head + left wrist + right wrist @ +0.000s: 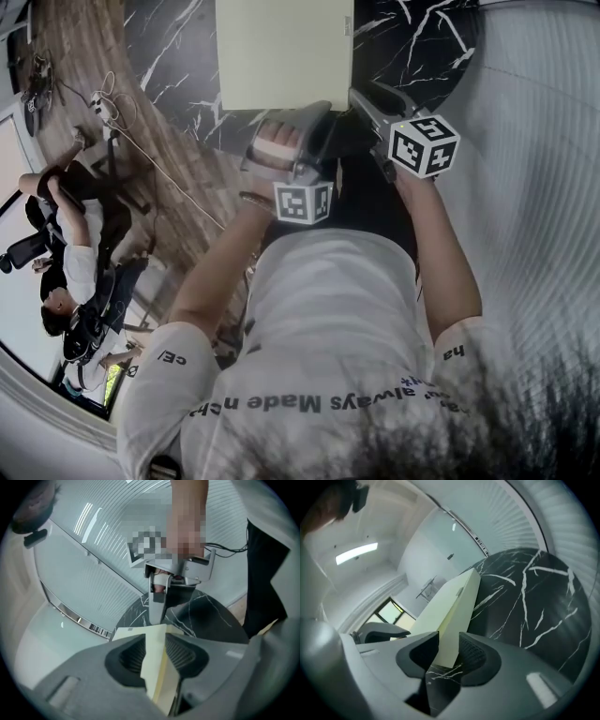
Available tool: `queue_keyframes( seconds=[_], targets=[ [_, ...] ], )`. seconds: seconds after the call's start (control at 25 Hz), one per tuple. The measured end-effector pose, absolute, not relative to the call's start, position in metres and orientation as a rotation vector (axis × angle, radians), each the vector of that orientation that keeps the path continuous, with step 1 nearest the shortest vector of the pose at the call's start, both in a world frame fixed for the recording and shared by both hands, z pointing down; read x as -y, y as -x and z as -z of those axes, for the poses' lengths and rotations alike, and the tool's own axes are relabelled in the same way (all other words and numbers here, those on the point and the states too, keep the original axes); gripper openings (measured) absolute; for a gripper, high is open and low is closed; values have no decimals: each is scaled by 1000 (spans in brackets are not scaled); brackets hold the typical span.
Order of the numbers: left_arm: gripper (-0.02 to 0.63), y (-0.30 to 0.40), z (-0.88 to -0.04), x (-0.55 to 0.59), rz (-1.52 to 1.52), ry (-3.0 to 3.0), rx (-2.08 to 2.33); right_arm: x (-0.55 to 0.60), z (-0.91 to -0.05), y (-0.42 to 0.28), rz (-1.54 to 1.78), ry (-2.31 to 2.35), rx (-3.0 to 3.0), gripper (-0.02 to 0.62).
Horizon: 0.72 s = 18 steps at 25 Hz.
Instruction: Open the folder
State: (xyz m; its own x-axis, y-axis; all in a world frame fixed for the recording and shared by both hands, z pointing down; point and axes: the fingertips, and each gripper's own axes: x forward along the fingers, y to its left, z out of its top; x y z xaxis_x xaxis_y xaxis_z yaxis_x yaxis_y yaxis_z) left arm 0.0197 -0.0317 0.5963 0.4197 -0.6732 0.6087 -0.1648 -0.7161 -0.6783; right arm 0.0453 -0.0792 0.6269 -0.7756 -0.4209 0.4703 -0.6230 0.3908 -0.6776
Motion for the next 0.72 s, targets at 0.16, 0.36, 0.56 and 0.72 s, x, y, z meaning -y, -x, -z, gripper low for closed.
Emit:
queue_keyframes(
  seconds=[0.16,0.36,0.56,0.72],
  targets=[
    [132,-18,-596,31,1272,2150,-704,81,-635,-47,-1548,-857,2424,178],
    [132,-16,-595,32,1268,2142,-707,85,-639,-47,-1482,-819,2409,221],
    [132,-17,-586,34,1246,2134,-729,76,-653,-49,-1307,-835,2320,90],
    [135,-20,-586,35,1247,2134,-731,79,-646,-53,-1442,-891,2355,191]
  ],
)
